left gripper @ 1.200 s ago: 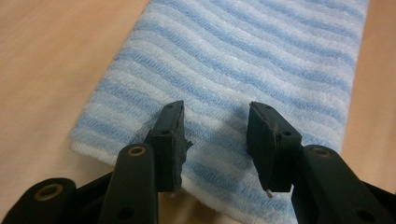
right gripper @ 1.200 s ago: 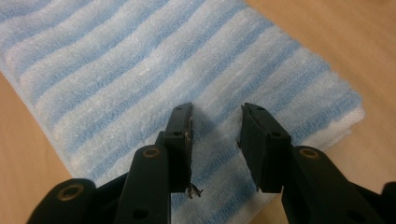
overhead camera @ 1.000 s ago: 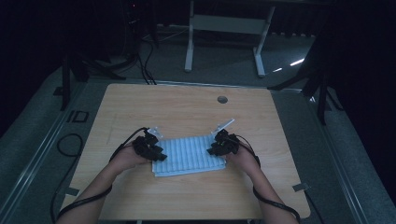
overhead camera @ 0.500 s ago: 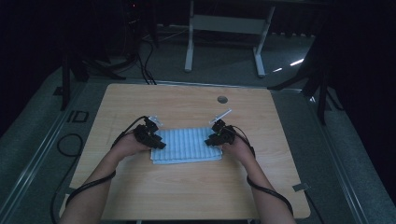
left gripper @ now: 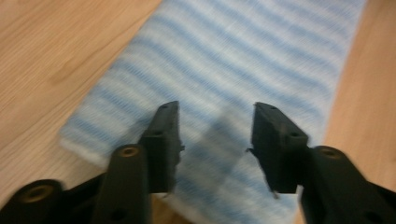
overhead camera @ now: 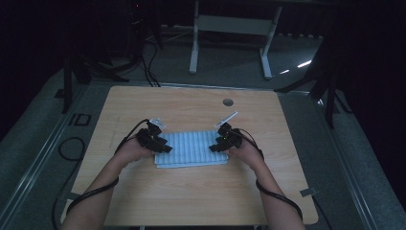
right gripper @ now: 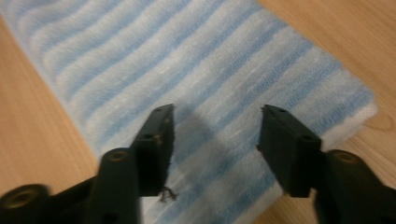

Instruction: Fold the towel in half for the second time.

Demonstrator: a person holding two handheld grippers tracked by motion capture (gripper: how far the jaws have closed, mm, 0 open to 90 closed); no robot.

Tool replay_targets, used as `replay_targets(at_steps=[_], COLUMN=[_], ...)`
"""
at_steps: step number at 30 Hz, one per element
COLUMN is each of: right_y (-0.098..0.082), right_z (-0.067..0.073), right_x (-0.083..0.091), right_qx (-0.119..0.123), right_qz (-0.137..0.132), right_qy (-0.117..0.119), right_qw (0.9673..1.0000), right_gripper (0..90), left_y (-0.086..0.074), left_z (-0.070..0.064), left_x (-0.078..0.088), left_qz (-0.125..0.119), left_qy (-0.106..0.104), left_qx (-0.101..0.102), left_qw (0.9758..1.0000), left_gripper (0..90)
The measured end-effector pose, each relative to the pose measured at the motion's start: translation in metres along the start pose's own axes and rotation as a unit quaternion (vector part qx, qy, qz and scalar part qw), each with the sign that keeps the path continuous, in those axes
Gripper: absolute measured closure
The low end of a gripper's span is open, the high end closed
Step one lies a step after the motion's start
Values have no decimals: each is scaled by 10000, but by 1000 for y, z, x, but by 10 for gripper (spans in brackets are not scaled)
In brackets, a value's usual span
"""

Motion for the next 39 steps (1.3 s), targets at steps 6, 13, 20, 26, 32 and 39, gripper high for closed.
replay_targets(at_steps=[6, 13, 20, 26, 32, 39], right_y=[1, -5, -19, -31, -54, -77], right_z=[4, 5, 1, -4, -9, -13], right_x=[11, 18, 26, 30, 28, 31], right_qx=[66, 88, -13, -132, -212, -321], right_qz=[-284, -616, -885, -1082, -1064, -1157], right_qy=[14, -221, -340, -425, -418, -392], right_qw=[9996, 9978, 9955, 9931, 9932, 9920], right_gripper=[211, 130, 133, 126, 126, 127], left_y=[0, -8, -23, -38, -55, -67], left_z=[-5, -5, -5, -8, -11, -11], left_x=[5, 11, 18, 16, 15, 18], left_qz=[-227, -368, -650, -652, -632, -695], left_qy=[28, 218, 406, 358, 405, 387], left_qx=[186, 269, 428, 459, 527, 550], left_qw=[9996, 9987, 9961, 9962, 9958, 9953], left_gripper=[255, 123, 77, 77, 76, 77])
Point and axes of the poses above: each handheld gripper's, and its own axes: x roughly backward along the jaws, y roughly out of its top, z roughly to its left, the point moved 10 cm from there along -x, roughly forward along the jaws, and after that the axes turned 9 degrees about z, right-handed, at the moved point
